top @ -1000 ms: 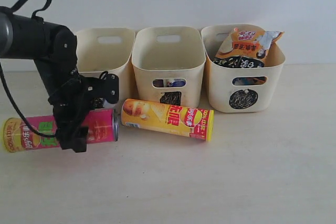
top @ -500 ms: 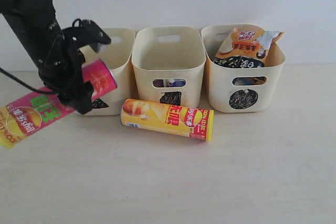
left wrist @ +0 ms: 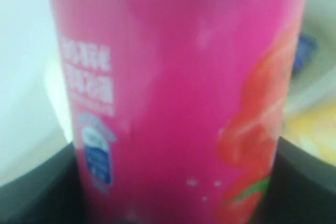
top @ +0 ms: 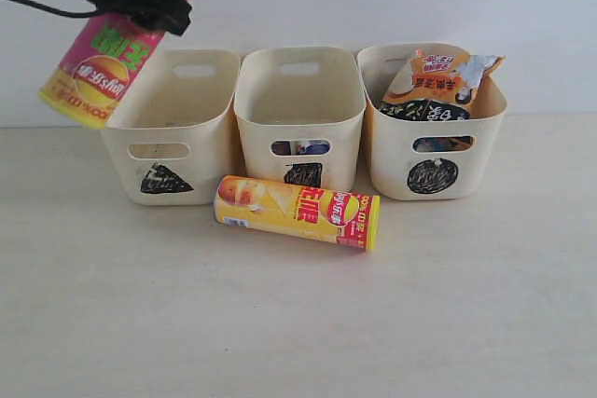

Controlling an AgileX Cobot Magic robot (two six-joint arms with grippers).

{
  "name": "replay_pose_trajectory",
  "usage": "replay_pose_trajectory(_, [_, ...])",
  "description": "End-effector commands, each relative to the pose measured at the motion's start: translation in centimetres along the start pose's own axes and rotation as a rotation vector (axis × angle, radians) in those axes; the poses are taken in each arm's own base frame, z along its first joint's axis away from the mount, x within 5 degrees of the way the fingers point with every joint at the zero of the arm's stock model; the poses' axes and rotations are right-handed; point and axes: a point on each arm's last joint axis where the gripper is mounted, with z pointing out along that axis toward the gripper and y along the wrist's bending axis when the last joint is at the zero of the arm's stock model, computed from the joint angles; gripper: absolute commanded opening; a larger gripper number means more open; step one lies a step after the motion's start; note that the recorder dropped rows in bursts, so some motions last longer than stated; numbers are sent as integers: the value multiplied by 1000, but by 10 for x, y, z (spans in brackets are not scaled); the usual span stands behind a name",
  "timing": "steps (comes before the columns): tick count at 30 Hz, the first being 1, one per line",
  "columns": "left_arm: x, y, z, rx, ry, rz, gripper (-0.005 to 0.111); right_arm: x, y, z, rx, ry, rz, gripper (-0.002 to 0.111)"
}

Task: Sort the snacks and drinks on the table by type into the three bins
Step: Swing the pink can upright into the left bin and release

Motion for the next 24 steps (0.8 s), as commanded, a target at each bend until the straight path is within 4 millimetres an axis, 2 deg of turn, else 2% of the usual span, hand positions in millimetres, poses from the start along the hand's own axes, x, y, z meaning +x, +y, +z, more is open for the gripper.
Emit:
replay_pose_trajectory(1, [-14, 19, 13, -61, -122, -60, 4, -1, 0, -1, 2, -16, 2, 0])
replay_pose_trajectory(8, [-22, 38, 51, -108, -229, -160, 4, -1, 0, -1, 2, -16, 2, 0])
replay_pose_trajectory(15, [-9, 46, 106, -112, -220, -253, 4, -1, 0, -1, 2, -16, 2, 0])
replay_pose_trajectory(20, [1, 44, 132, -108, -217, -293, 4, -1, 0, -1, 2, -16, 2, 0])
replay_pose_trajectory(22, [5, 43, 139, -103, -208, -306, 8, -1, 0, -1, 2, -16, 2, 0])
replay_pose_trajectory(24, [9, 41, 146, -97, -195, -331, 22, -1, 0, -1, 2, -16, 2, 0])
